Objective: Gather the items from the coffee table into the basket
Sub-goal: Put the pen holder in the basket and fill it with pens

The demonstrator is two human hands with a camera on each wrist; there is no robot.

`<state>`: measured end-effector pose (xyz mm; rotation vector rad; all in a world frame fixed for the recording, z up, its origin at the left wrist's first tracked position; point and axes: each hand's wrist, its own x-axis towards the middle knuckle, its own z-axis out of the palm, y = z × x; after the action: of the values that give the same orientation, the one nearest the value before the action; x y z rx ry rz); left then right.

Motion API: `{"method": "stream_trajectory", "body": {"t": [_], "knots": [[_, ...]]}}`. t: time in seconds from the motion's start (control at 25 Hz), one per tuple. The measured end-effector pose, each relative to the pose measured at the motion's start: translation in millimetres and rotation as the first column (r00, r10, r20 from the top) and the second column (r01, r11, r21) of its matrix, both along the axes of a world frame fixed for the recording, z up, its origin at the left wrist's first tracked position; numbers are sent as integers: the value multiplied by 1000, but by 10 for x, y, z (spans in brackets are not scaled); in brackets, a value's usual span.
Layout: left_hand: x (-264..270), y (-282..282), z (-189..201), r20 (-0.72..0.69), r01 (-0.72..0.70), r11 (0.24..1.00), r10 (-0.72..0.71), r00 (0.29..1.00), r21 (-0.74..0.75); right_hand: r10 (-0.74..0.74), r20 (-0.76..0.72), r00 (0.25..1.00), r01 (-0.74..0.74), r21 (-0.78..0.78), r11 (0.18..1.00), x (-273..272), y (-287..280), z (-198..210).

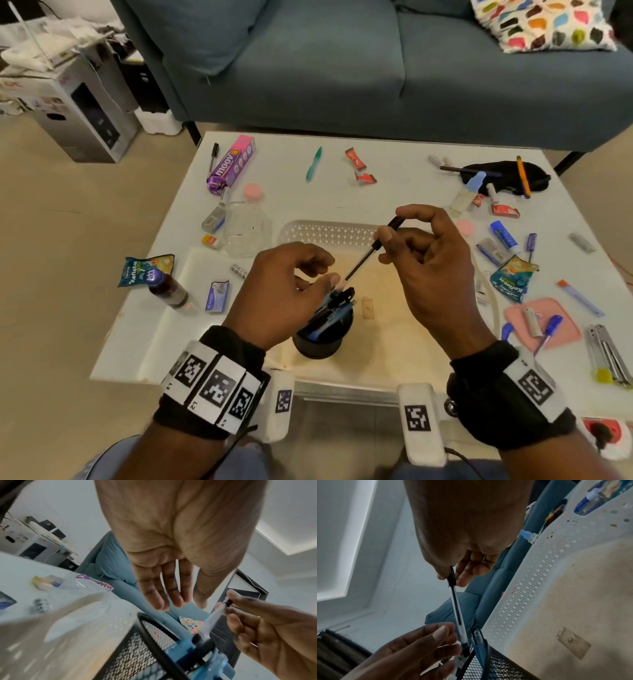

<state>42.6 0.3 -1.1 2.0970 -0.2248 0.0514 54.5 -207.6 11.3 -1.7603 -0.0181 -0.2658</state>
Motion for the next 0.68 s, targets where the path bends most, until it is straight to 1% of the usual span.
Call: {"method": "stream_trajectory", "body": {"t": [0.04,0.12,0.24,0.32,0.4,0.48,0.56,0.68], "knots": [[25,64,-4,-15,-45,999,45,999,2,22,10,1000,-21,-28,999,-22,18,18],[61,174,-40,-76,-99,992,105,992,80,94,-3,996,-93,-113,989,-88,82,10],[60,218,-76,-163,-96,973,131,978,209,170,-40,985,-175,-191,966,-166,197,-107],[63,209,-85,-168,-97,967,138,976,234,198,-25,980,-197,-277,941,-191,232,-195],[81,202,-106,-176,-99,967,142,974,233,235,3,972,-213,-406,889,-208,229,-271],[110,201,-149,-194,-94,968,140,971,231,260,11,965,-222,-486,845,-226,217,-340],[122,216,-186,-194,-89,969,136,972,230,259,-12,966,-233,-485,843,-239,220,-391],[131,236,-191,-183,-78,971,122,976,227,240,-73,968,-248,-426,870,-236,243,-410]]}}
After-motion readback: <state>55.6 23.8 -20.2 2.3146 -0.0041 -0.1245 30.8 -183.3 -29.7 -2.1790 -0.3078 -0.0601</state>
